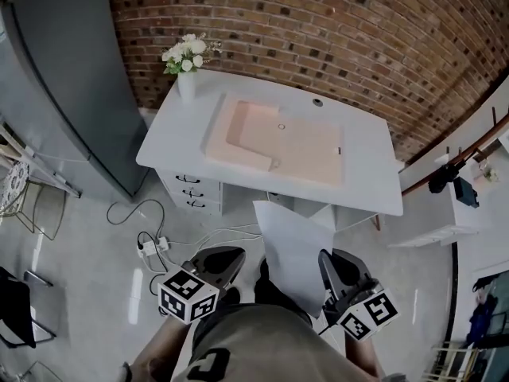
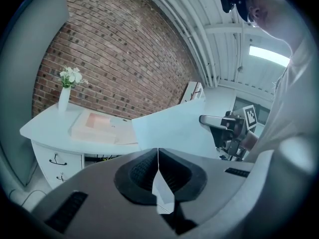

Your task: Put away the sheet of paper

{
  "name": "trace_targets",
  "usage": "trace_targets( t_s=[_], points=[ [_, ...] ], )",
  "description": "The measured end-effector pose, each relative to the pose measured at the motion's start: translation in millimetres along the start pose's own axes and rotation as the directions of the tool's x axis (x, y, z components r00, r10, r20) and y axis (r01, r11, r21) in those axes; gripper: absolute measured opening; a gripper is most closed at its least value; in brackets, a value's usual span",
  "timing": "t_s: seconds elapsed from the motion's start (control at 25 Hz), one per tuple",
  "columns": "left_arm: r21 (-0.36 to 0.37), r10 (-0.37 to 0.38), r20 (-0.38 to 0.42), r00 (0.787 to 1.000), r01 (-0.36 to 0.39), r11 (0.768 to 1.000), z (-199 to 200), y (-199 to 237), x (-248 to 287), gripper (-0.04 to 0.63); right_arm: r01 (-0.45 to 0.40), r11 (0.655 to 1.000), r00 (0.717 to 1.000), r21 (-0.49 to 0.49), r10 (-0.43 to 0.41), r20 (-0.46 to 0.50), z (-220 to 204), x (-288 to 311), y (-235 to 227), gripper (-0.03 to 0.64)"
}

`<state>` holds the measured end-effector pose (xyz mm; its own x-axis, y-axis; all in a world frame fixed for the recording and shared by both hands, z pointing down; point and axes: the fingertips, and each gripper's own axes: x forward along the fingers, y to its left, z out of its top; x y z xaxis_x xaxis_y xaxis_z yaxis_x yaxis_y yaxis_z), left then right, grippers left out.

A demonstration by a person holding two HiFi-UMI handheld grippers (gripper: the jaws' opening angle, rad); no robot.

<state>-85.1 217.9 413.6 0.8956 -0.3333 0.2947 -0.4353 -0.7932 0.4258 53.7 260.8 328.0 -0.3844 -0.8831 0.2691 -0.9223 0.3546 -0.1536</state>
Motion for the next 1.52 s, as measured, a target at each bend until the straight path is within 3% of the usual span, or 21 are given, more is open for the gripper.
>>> trace_targets(
  t_s=[0.28, 0.48, 0.68, 0.96, 1.28, 1.52],
  points=[
    [-0.012, 0.007, -0.014, 1.000, -0.007, 1.000, 15, 11, 26, 0.020, -0.011, 1.000, 1.000, 0.013, 0.011, 0.001, 8, 22, -37, 0.023],
    [-0.130, -0.049, 0.036, 0.998, 0.053, 0.990, 39, 12, 56, 0.018, -0.011, 1.000, 1.000, 0.027, 0.010, 0.013, 16, 32, -75, 0.023],
    [-0.106, -0.021, 0.011, 1.000, 0.022, 0.994, 59, 18, 90, 0.018, -0.017, 0.998, 1.000, 0.054, 0.016, 0.022, 24, 39, -116, 0.023],
    [0.021, 0.105, -0.048, 0.993, -0.104, 0.994, 77, 28, 134, 0.018, -0.052, 0.995, 0.998, 0.082, 0.049, 0.039, 37, 48, -179, 0.023],
    [0.018, 0.252, 0.003, 0.968, -0.252, 0.968, 108, 59, 162, 0.018, -0.122, 0.987, 0.991, 0.107, 0.115, 0.066, 55, 70, -241, 0.023],
    [0.000, 0.283, 0.021, 0.959, -0.283, 0.959, 119, 63, 178, 0.018, -0.135, 0.981, 0.987, 0.136, 0.122, 0.100, 68, 82, -274, 0.023]
  ],
)
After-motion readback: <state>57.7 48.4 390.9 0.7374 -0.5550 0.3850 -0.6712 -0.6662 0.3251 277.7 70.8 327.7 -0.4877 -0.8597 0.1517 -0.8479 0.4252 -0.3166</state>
